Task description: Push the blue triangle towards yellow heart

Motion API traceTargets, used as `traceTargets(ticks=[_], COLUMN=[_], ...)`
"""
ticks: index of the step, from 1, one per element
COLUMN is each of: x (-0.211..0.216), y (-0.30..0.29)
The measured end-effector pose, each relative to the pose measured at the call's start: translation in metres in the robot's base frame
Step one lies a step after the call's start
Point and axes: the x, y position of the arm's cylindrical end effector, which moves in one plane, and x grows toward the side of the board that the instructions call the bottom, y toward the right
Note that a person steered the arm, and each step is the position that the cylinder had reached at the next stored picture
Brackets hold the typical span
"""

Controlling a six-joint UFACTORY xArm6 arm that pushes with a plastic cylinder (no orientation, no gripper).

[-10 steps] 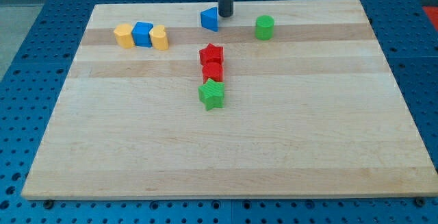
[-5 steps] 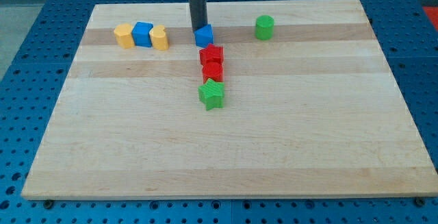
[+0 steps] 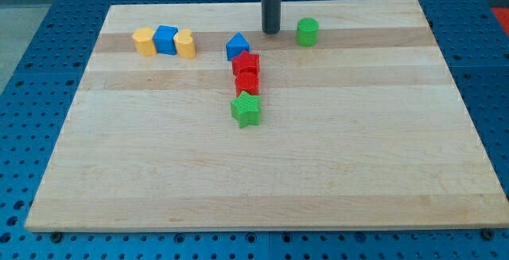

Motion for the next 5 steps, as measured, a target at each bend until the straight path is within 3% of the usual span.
traceTargets(ticks=[1,5], x=[0.041,0.044], y=[0.000,-0.038])
